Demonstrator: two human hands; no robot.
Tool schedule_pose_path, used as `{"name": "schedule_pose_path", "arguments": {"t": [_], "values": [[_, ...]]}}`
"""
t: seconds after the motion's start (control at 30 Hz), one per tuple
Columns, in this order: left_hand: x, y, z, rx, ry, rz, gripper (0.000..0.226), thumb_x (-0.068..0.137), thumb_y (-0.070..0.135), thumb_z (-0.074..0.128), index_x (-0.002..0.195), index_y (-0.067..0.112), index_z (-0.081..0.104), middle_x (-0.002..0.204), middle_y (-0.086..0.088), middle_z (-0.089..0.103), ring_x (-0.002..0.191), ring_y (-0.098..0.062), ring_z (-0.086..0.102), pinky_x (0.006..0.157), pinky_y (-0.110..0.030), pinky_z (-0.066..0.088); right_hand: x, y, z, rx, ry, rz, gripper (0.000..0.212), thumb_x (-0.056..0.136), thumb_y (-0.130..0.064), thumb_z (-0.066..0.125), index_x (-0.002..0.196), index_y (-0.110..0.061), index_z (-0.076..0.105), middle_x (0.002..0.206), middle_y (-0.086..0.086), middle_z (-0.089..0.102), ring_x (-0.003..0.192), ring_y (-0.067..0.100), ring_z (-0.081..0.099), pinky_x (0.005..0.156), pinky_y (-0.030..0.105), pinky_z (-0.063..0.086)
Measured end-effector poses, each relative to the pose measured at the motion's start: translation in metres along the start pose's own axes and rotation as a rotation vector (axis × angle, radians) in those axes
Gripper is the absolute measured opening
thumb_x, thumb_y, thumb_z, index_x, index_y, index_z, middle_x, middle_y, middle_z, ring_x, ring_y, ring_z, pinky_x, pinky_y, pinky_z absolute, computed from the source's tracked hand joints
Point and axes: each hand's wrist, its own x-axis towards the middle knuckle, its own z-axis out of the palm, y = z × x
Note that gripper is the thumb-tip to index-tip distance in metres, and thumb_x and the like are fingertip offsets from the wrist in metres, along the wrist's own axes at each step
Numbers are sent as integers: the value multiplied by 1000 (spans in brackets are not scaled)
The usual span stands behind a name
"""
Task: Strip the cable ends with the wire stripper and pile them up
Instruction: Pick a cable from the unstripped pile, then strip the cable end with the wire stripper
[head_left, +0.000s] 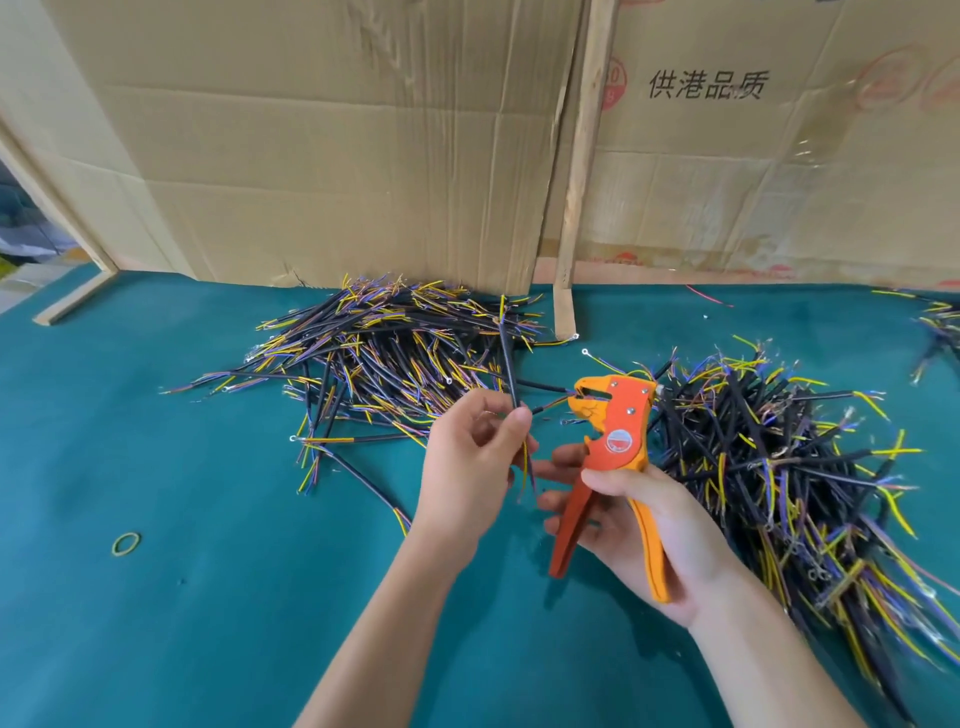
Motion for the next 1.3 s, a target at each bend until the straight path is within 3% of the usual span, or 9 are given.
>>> {"name": "schedule_pose_path", "arguments": {"t": [0.07,0.23,0.33,0.47,0.63,0.8,0.9,1.0,1.3], "values": [[-7,-6,0,27,-14,15,13,101,12,60,88,10,58,62,-1,62,46,-14,51,46,-22,38,-1,-2,-1,23,-27,-10,37,78,-10,68,113,0,68,124,30,67,88,36,71,75,42,60],[-36,-28,6,233,-70,55,21,103,18,55,92,35,61,59,1,56,48,-11,44,49,-25,38,-2,-5,-5,118,-124,-81,51,75,-7,71,124,5,63,138,29,59,94,38,69,80,44,59],[-51,-33,12,325,-92,77,23,100,16,59,94,36,68,55,9,55,48,-7,44,51,-15,33,-3,-6,-6,109,-166,-125,52,81,-2,66,131,7,60,142,25,58,94,34,68,79,43,58],[-59,-33,7,357,-119,52,21,100,17,59,102,32,73,61,14,62,49,-7,51,54,-17,40,-3,-9,-10,89,-154,-158,55,80,-4,66,134,6,59,145,22,56,96,32,67,80,42,57],[-73,-35,-2,290,-127,2,27,97,4,61,90,28,72,74,8,72,51,-10,62,58,-20,51,-5,-15,-15,135,-178,-183,61,80,-12,69,137,6,56,149,21,53,94,29,66,81,40,57],[-73,-37,-2,200,-33,-54,22,96,11,66,79,25,70,70,1,71,54,-19,68,49,-16,44,-6,-19,-19,201,-215,-196,73,76,-20,82,140,3,55,153,19,49,94,26,65,83,38,56],[-71,-37,-4,110,39,-79,19,95,16,69,77,21,69,67,-3,71,53,-19,67,45,-19,43,-6,-20,-23,234,-205,-205,60,83,-17,72,139,1,58,154,18,48,93,24,65,84,37,56],[-70,-36,-7,13,71,-91,17,96,7,66,83,18,72,69,-5,72,52,-17,65,41,-22,42,-6,-21,-24,239,-177,-221,53,91,-17,53,141,1,55,155,17,47,93,24,65,84,36,56],[-69,-37,-11,-79,116,-52,18,95,9,68,79,19,70,68,-6,69,55,-19,62,46,-22,44,-7,-25,-29,210,-111,-285,64,84,-22,59,144,0,52,153,13,51,100,23,67,86,35,56]]}}
